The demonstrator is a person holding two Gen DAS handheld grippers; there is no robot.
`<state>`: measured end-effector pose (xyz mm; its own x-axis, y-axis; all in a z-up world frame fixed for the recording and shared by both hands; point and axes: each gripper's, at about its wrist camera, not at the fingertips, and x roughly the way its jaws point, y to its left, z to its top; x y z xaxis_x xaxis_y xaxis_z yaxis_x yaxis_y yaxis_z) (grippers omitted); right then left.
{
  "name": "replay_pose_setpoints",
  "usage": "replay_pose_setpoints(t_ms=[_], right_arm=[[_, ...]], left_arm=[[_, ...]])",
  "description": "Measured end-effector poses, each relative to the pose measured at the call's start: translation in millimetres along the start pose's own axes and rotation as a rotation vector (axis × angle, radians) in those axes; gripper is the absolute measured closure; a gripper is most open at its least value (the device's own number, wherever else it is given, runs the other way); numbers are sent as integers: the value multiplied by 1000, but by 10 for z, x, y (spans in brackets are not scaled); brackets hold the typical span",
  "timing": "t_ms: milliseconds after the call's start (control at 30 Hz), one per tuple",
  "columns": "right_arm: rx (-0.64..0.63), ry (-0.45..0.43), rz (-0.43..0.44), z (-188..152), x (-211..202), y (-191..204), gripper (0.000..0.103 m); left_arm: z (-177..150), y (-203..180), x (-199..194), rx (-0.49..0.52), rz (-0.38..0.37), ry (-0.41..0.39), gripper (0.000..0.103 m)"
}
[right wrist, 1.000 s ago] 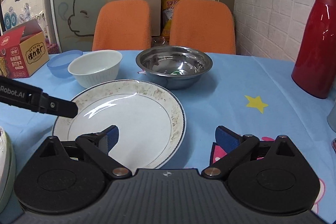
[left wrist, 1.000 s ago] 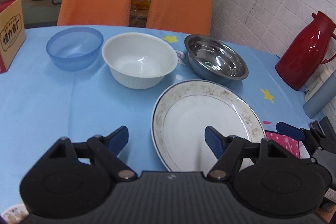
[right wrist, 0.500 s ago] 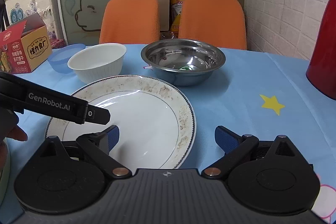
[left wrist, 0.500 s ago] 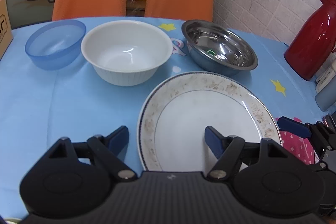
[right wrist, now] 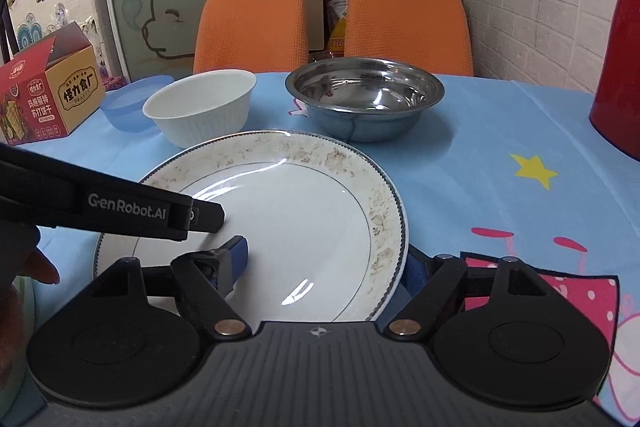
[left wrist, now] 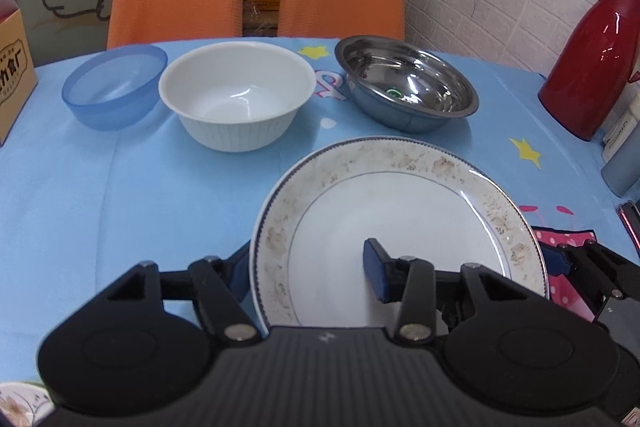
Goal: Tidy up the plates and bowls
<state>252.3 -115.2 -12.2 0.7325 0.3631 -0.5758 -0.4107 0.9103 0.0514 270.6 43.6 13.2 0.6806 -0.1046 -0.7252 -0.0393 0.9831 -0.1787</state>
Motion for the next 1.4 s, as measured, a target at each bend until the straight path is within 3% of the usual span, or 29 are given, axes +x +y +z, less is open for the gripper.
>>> replay_pose_setpoints(t_ms=[400,800,967,1200,1400], right_arm=[[-27,-99,23,-132,-747,511,0],[-123,-112,178,-257,-930,1406,0],[-154,-72,228,-395,-909,1671,0],[-169,-46,226,-487,-854,1765,0],[-204,-39,206,-518,-840,1789,0]], left_arm=[[-349,185,-896,-42,-10,-105,59],[-882,939,-1700,-144,116,-174,58],[-1134,1198,-1792,-180,164,-165,58],[-1287,1302,-1776,-214,133,-169,57],[-1334,1343,-1741,-238,83,-168,49]])
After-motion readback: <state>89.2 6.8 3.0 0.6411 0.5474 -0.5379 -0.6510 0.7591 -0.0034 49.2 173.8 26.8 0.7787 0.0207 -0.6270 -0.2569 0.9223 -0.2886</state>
